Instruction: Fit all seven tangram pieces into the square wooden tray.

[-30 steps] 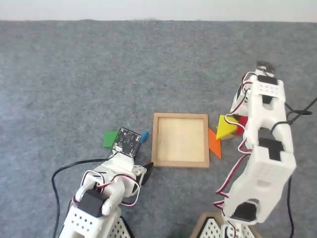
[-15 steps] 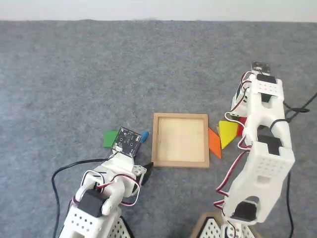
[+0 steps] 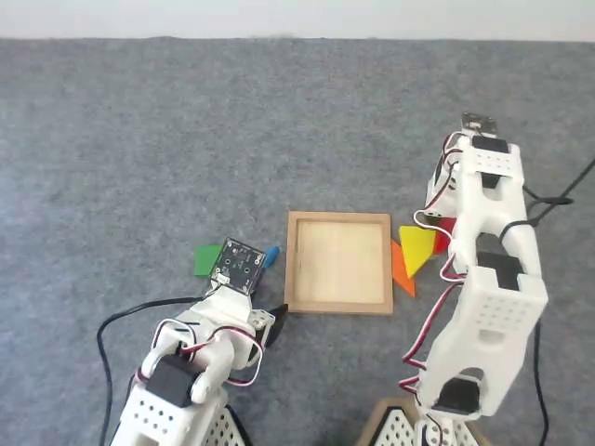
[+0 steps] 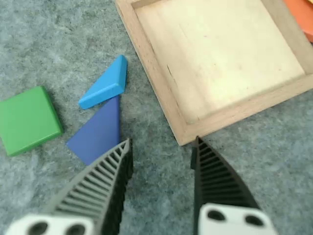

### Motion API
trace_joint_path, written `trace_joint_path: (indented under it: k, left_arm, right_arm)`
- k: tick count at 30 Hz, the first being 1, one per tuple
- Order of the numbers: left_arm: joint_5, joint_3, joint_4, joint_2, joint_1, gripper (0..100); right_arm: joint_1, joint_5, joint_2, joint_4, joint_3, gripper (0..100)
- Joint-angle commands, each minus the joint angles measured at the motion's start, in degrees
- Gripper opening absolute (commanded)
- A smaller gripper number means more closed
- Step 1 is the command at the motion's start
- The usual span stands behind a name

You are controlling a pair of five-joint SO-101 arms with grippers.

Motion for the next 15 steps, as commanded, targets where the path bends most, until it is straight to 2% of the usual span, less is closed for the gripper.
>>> trace_joint_path:
  k: [1, 12, 15]
  left_arm:
    - [-0.2, -0.5, 0.4, -1.1, 0.2, 20]
    - [-0.2, -0.5, 0.4, -1.1, 0.2, 20]
    - [-0.2, -0.5, 0.4, -1.1, 0.2, 20]
  right_arm:
    - [-0.8, 0.5, -1.9, 1.0, -2.2, 13.1]
    - [-0.7, 0.9, -3.9, 1.1, -2.2, 9.9]
    - [-1.0, 1.0, -4.2, 2.7, -3.1, 4.2]
